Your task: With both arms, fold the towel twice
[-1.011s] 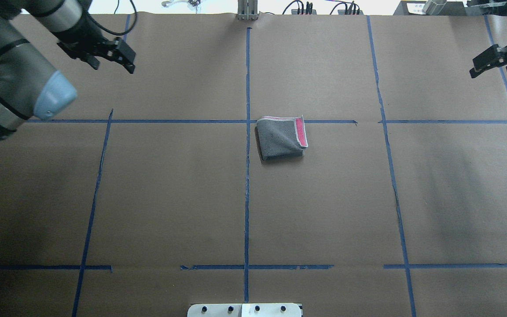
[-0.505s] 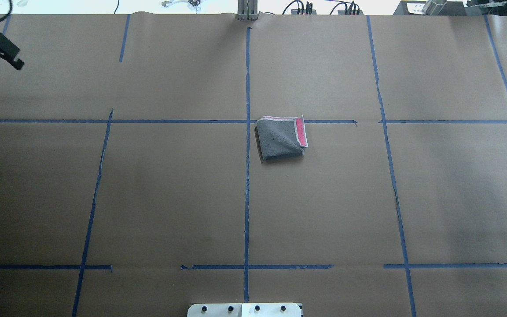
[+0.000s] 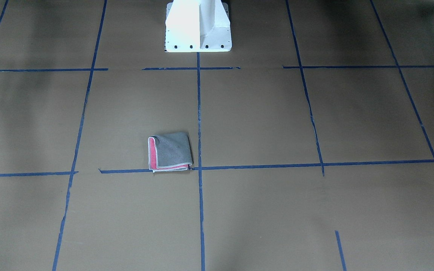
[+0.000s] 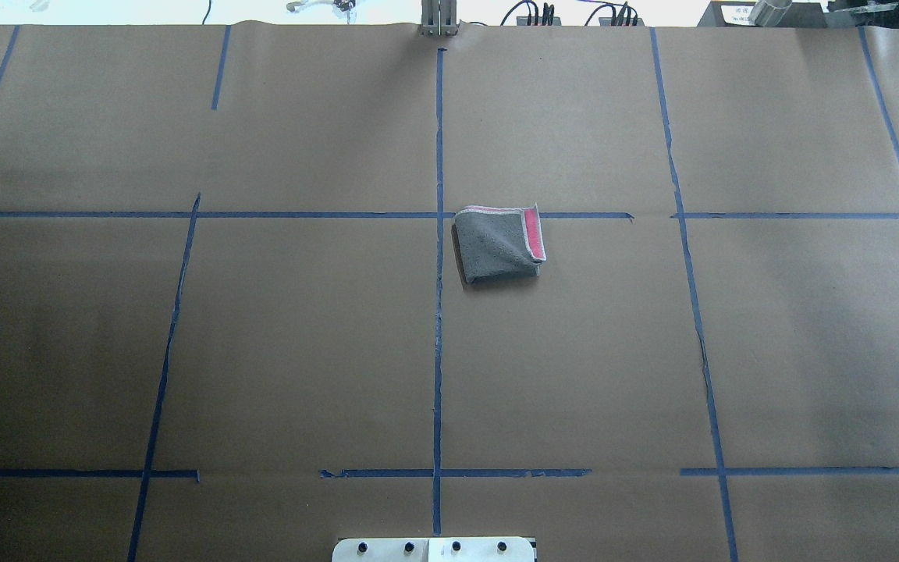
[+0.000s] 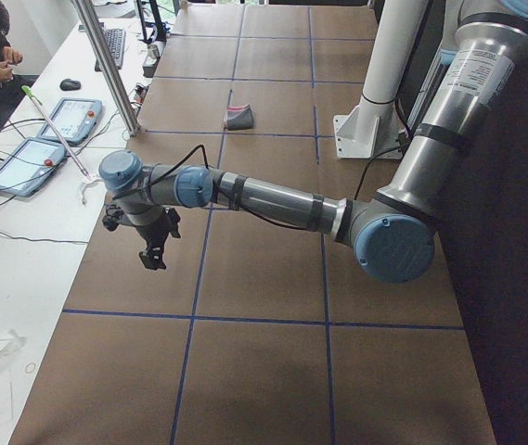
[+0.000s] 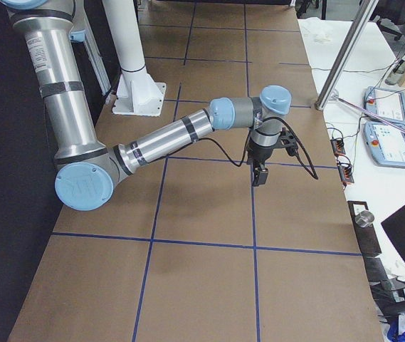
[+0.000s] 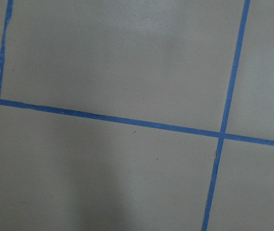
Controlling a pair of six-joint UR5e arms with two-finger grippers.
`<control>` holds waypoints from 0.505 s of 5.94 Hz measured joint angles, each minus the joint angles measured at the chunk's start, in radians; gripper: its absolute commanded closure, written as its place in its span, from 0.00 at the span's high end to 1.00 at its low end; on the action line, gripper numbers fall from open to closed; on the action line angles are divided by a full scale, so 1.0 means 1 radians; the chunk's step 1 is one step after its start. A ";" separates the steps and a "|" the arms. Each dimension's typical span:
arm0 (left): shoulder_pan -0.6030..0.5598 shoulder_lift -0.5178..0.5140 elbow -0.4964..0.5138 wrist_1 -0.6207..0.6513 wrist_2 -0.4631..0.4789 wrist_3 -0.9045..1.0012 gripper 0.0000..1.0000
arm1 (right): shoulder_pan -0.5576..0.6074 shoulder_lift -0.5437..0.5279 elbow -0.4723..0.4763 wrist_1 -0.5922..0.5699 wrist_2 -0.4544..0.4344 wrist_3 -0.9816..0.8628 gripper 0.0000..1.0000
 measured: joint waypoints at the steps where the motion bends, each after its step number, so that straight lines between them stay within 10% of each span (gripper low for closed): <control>1: -0.037 0.066 0.017 -0.053 -0.001 0.022 1.00 | 0.000 -0.030 0.001 0.003 -0.001 0.003 1.00; 3: -0.059 0.173 0.000 -0.164 0.000 0.018 1.00 | 0.006 -0.081 0.015 0.010 -0.003 -0.002 1.00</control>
